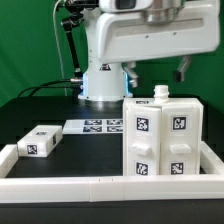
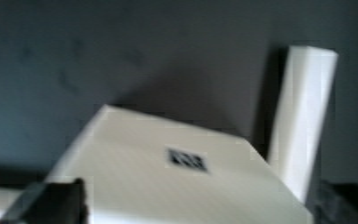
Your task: Assemble cabinet
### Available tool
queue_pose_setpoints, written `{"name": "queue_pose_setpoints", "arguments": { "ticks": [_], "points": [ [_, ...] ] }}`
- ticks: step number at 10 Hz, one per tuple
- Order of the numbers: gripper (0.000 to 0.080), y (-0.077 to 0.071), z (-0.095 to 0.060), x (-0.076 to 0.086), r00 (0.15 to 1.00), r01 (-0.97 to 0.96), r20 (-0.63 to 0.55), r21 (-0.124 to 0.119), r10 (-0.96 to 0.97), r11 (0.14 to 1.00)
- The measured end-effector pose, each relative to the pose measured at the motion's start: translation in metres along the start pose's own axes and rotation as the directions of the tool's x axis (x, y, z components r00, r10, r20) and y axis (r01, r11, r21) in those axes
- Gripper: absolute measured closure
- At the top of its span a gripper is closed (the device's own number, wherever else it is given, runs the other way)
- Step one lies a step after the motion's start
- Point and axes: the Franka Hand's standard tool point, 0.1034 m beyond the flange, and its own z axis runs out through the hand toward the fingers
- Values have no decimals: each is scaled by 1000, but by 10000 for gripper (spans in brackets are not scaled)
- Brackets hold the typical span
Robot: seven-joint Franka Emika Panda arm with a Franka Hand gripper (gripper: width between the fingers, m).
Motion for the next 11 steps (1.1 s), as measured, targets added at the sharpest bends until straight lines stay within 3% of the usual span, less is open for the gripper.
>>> {"name": "queue_pose_setpoints", "arguments": {
  "ticks": [1, 2, 4, 6, 8, 11],
  "points": [
    [88, 14, 6, -11, 1000, -24, 6, -5, 24, 1000],
    [18, 32, 16, -21, 999, -40, -2, -14, 40, 999],
    [5, 72, 31, -43, 999, 13, -29, -33, -14, 999],
    [3, 117, 30, -61, 999, 29, -32, -28, -30, 999],
    [3, 141, 29, -74, 999, 42, -32, -25, -43, 999],
    [3, 142, 30, -75, 998, 46, -30, -26, -47, 999]
  ]
}}
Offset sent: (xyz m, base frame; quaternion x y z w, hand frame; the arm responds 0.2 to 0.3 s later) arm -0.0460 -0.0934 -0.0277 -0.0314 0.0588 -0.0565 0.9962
